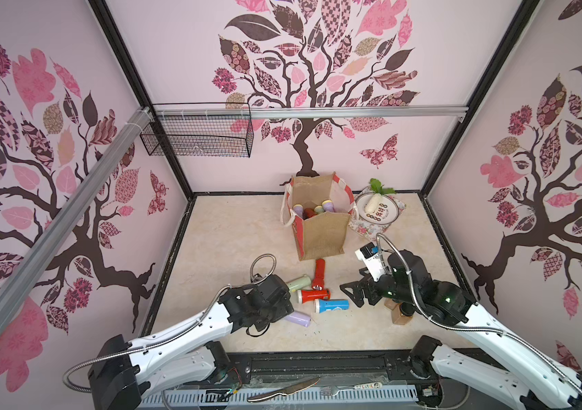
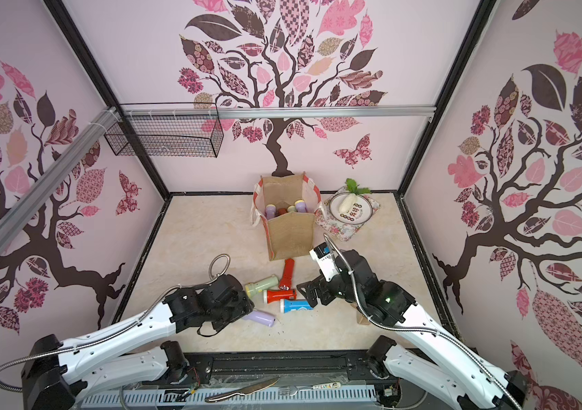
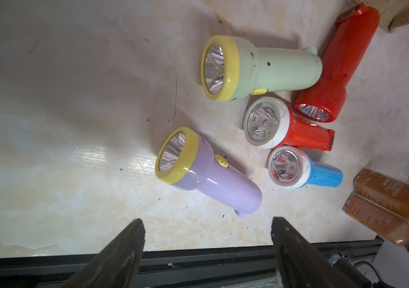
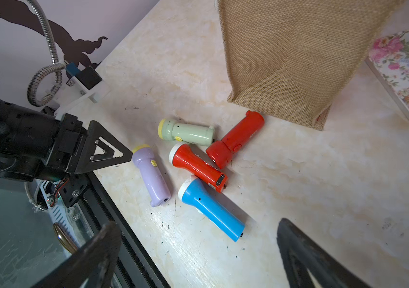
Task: Put the flashlights into the tote bags
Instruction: Pick up the flashlight from the center of the board.
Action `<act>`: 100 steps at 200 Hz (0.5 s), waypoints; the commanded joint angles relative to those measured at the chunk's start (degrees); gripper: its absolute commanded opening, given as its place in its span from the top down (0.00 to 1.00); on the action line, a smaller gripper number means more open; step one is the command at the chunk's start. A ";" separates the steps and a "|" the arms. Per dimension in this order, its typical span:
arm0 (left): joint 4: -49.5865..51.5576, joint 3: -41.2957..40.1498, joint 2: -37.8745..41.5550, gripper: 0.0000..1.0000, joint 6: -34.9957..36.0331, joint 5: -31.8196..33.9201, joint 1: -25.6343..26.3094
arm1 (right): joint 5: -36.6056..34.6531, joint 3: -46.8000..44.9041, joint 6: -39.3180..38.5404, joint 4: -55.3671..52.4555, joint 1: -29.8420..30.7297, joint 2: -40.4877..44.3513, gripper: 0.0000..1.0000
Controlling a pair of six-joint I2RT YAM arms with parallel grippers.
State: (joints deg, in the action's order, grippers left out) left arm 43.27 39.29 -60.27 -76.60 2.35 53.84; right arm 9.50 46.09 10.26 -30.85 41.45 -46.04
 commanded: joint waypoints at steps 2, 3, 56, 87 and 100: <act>-4.05 -1.41 -1.81 0.19 -2.33 -0.70 0.48 | -0.88 0.23 -0.07 0.51 0.01 0.35 0.00; -4.15 -1.41 -2.01 0.19 -2.33 -0.74 0.52 | -0.88 0.23 -0.07 0.56 -0.02 0.35 0.00; -7.19 -1.40 -7.03 0.24 -3.12 -2.27 0.85 | -1.32 0.07 -1.29 0.01 -0.02 0.90 0.00; -9.21 -1.38 -9.95 0.25 -3.55 -3.03 0.83 | -1.63 -0.19 -1.89 -0.22 0.03 1.30 0.00; -9.68 -1.16 -11.16 0.25 -3.62 -3.29 0.82 | -1.66 -0.12 -2.10 -0.25 -0.06 1.31 0.00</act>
State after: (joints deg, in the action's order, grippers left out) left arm 35.99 39.29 -69.80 -79.00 -0.34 54.43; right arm 8.54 45.56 9.76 -30.98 41.45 -45.41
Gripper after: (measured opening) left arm 0.754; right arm 0.997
